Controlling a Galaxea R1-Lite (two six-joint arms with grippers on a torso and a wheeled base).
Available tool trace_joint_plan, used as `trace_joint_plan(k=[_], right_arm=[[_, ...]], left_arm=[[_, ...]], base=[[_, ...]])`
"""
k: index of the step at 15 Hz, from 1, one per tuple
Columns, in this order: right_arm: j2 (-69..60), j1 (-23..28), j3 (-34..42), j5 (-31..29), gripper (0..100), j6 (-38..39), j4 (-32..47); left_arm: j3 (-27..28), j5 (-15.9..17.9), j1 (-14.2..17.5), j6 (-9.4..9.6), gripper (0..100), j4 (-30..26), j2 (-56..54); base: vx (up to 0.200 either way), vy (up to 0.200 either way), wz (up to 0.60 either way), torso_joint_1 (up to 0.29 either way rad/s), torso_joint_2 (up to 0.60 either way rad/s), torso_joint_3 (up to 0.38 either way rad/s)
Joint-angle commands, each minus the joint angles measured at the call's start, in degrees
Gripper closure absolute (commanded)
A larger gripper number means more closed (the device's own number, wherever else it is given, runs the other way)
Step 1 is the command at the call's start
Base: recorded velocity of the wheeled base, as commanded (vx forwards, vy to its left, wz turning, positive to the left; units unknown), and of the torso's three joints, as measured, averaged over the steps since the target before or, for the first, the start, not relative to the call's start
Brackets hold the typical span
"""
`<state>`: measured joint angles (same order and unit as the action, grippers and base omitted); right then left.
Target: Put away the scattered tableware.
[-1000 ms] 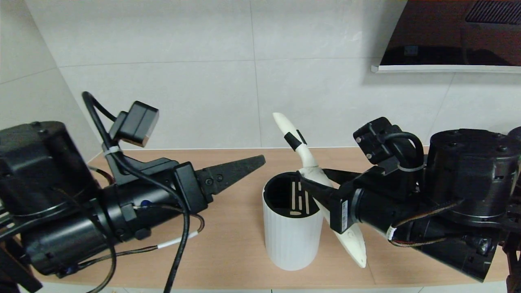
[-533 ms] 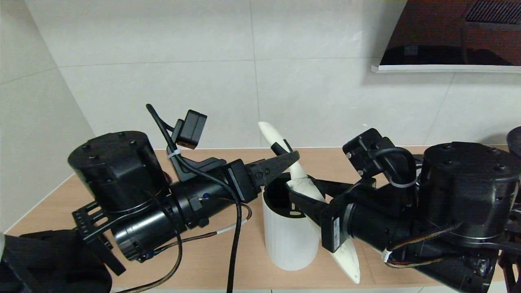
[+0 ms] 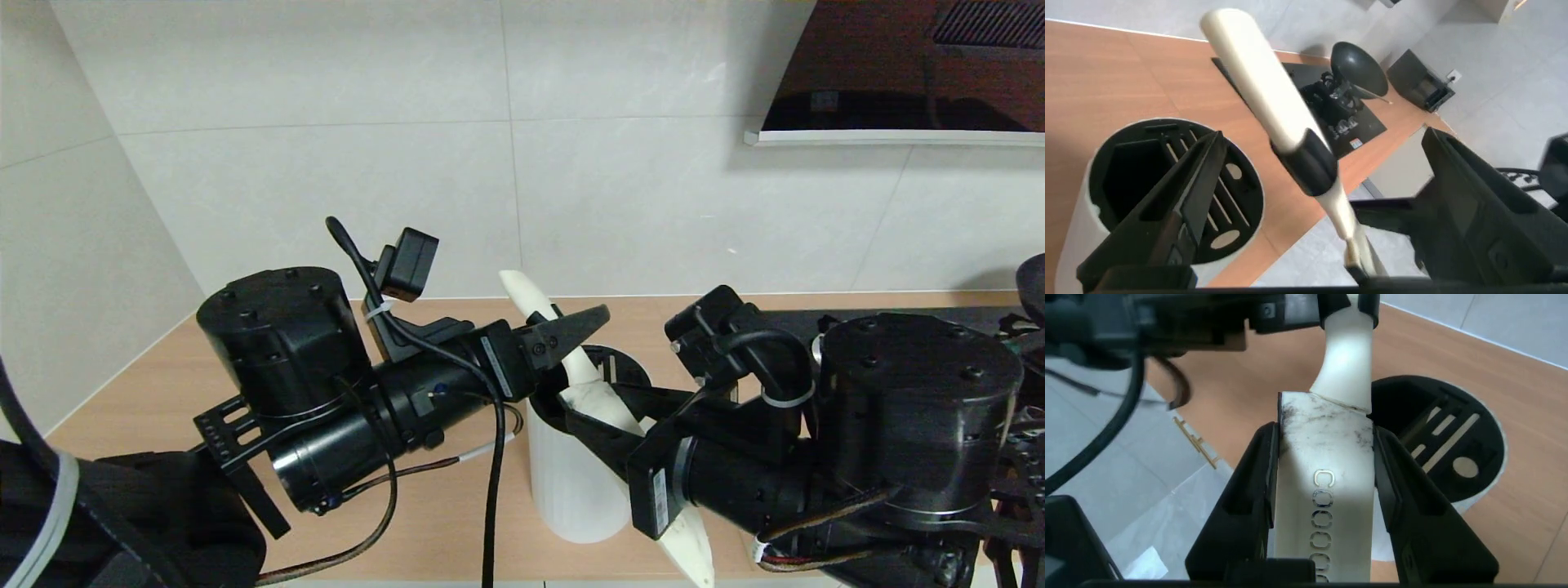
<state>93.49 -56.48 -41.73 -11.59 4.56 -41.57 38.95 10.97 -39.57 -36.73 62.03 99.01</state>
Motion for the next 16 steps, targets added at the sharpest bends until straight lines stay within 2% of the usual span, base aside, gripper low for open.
trace_joint_plan(k=[1, 9, 10, 12, 15, 16], right_arm=[[0.29, -0.21, 0.07, -0.01, 100, 0.01, 0.0], [0.2, -0.12, -0.02, -0.27, 100, 0.01, -0.09], [0.11, -0.12, -0.02, -0.36, 0, 0.1, -0.53], [0.29, -0.12, 0.42, -0.36, 0, 0.1, -3.34], [-2.17, 0.93, 1.21, -2.03, 0, -0.43, -7.39], [-4.54, 2.78, 1.3, -2.29, 0, -0.69, -7.47]], left_arm=[[0.07, -0.34, -0.68, -0.01, 100, 0.03, -0.05], [0.07, -0.25, -1.12, 0.26, 100, 1.26, -0.31], [-0.1, -0.34, -1.12, 0.78, 100, 3.01, -0.57], [-0.19, -0.34, -1.12, 2.98, 100, 4.95, -1.89], [0.78, -0.25, -0.95, 4.56, 100, 4.42, -7.78], [2.62, -0.16, -0.51, 6.5, 100, 3.63, -9.19]], base=[[0.0, 0.0, 0.0, 0.0, 0.0, 0.0], [0.0, 0.0, 0.0, 0.0, 0.0, 0.0], [0.0, 0.0, 0.0, 0.0, 0.0, 0.0], [0.0, 0.0, 0.0, 0.0, 0.0, 0.0], [0.0, 0.0, 0.0, 0.0, 0.0, 0.0], [0.0, 0.0, 0.0, 0.0, 0.0, 0.0]])
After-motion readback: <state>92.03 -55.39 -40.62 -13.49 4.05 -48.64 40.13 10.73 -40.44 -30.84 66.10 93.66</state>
